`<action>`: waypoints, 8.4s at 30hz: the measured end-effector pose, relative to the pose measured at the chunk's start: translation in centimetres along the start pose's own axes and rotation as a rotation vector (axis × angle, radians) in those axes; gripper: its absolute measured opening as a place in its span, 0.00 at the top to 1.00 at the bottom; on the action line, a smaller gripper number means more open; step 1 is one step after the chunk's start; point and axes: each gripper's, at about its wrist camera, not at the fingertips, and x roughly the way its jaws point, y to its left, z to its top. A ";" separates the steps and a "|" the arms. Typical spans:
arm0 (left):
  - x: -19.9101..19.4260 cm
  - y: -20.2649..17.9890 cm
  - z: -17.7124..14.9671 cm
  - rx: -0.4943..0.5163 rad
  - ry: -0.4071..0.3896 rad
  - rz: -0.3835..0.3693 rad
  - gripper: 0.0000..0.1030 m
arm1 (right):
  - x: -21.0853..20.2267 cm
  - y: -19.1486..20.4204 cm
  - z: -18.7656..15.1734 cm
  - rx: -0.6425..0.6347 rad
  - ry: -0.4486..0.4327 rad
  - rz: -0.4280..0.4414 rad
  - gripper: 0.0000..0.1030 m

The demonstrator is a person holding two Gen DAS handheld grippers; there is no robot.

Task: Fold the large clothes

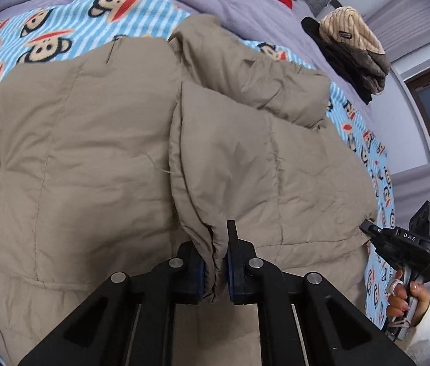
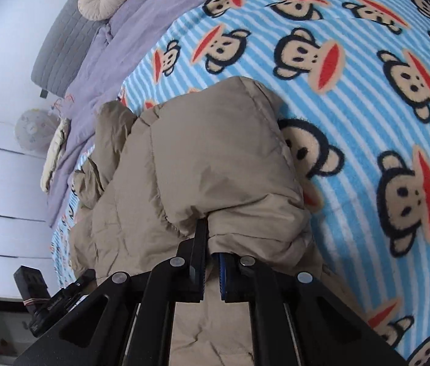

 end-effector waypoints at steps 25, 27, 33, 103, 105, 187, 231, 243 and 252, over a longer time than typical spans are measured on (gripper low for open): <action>-3.9 -2.1 3.4 0.148 -0.097 0.159 0.87 | -2.4 -4.9 3.9 0.215 -0.086 0.134 0.47; -1.6 -1.5 3.7 0.152 -0.075 0.228 0.87 | -0.1 -4.1 4.4 0.190 -0.037 0.167 0.79; 1.7 1.4 3.9 0.046 -0.047 0.201 0.87 | 4.2 -2.0 5.3 0.004 -0.022 -0.090 0.80; -15.8 2.1 -8.9 0.080 -0.096 0.341 0.01 | -9.4 11.8 -17.5 -0.221 -0.008 -0.207 0.43; -16.3 2.3 -9.1 0.086 -0.097 0.339 0.01 | -9.8 12.4 -17.9 -0.222 -0.030 -0.201 0.23; -24.2 -1.3 -30.1 -0.084 -0.132 0.481 0.01 | -17.0 -1.3 -25.8 0.026 0.105 0.020 0.14; -16.5 13.3 -30.7 -0.348 0.022 -0.016 0.01 | -14.6 -8.4 -33.7 0.415 0.084 0.080 0.14; -14.7 12.5 -28.9 -0.282 0.080 0.005 0.01 | -12.1 -9.1 -32.6 0.498 0.030 0.152 0.14; -15.5 14.4 -29.6 -0.394 0.056 0.029 0.01 | -8.7 -9.6 -30.1 0.542 0.101 0.227 0.14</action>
